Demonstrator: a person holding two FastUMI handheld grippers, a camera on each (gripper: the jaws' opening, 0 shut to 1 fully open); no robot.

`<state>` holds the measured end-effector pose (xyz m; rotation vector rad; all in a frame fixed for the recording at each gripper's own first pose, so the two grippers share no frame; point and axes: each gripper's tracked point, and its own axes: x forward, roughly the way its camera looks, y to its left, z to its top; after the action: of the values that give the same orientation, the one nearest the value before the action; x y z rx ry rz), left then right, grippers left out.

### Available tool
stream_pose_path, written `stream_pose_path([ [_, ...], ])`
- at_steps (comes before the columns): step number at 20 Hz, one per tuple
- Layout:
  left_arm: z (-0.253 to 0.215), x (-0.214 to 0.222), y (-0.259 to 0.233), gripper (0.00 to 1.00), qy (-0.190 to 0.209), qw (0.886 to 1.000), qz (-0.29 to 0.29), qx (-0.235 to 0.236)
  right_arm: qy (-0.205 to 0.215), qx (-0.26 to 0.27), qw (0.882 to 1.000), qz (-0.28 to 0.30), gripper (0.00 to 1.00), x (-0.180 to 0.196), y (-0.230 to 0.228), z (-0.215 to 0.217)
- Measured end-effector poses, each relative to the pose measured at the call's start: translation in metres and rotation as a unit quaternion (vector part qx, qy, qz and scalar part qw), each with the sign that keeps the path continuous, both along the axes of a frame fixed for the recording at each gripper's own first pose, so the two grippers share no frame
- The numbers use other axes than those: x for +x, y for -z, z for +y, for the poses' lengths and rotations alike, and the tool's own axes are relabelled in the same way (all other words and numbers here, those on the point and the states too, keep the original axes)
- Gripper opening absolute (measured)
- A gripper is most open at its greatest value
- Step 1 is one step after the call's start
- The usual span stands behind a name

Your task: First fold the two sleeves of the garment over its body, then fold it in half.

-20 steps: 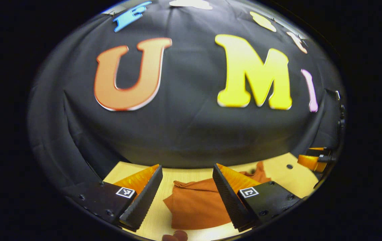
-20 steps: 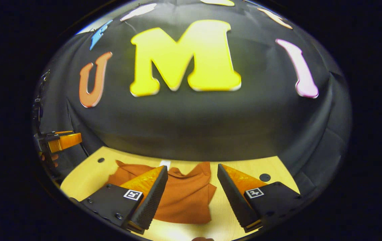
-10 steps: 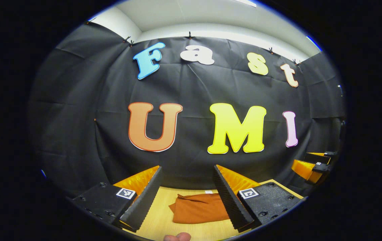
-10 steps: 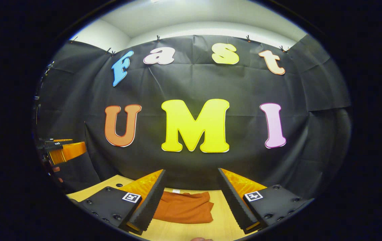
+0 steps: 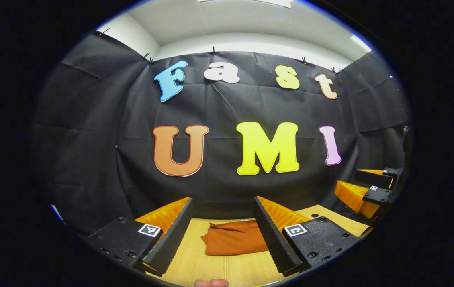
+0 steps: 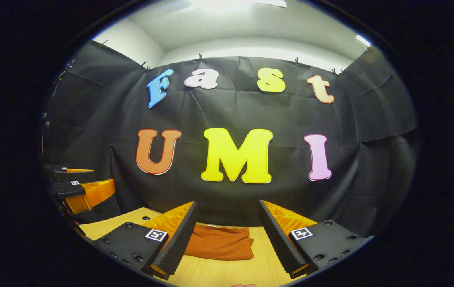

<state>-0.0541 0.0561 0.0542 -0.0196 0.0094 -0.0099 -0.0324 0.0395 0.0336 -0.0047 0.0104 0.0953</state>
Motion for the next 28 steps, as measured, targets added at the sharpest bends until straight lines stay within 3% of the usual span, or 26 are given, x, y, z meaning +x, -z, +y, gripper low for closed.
stream_pose_path([
  [9, 0.002, -0.006, 0.007, 0.96, -0.017, 1.0, 0.017, -0.013, 0.01, 0.004, 1.0, 0.003, 0.96, -0.014, 0.001, -0.003],
  [11, 0.004, -0.003, 0.005, 0.96, -0.02, 1.0, 0.015, -0.015, 0.012, 0.004, 1.0, 0.001, 0.93, -0.013, 0.0, -0.006],
  [12, 0.003, -0.003, 0.005, 0.96, -0.021, 1.0, 0.014, -0.015, 0.012, 0.005, 1.0, -0.002, 0.99, -0.012, 0.0, -0.007],
  [14, 0.002, -0.001, 0.004, 0.96, -0.022, 1.0, 0.01, -0.013, 0.014, 0.005, 1.0, -0.006, 0.93, -0.01, -0.003, -0.009],
  [19, -0.003, 0.004, 0.002, 0.96, -0.02, 1.0, 0.009, -0.007, 0.014, 0.009, 1.0, -0.003, 0.93, -0.006, 0.001, -0.011],
  [20, -0.002, 0.005, 0.004, 1.0, -0.021, 1.0, 0.008, -0.006, 0.014, 0.008, 1.0, -0.003, 0.96, -0.004, 0.002, -0.011],
  [21, -0.003, 0.005, 0.004, 0.96, -0.02, 1.0, 0.01, -0.007, 0.013, 0.008, 1.0, -0.003, 0.96, -0.004, 0.001, -0.011],
  [24, -0.005, 0.007, 0.004, 1.0, -0.02, 1.0, 0.009, -0.005, 0.012, 0.009, 1.0, -0.006, 0.99, -0.002, 0.001, -0.012],
  [27, -0.007, 0.007, 0.002, 0.96, -0.019, 1.0, 0.006, -0.002, 0.013, 0.012, 1.0, -0.008, 0.96, -0.001, 0.001, -0.013],
  [28, -0.007, 0.008, 0.002, 1.0, -0.018, 1.0, 0.006, -0.002, 0.013, 0.012, 1.0, -0.008, 0.96, -0.001, 0.0, -0.014],
])
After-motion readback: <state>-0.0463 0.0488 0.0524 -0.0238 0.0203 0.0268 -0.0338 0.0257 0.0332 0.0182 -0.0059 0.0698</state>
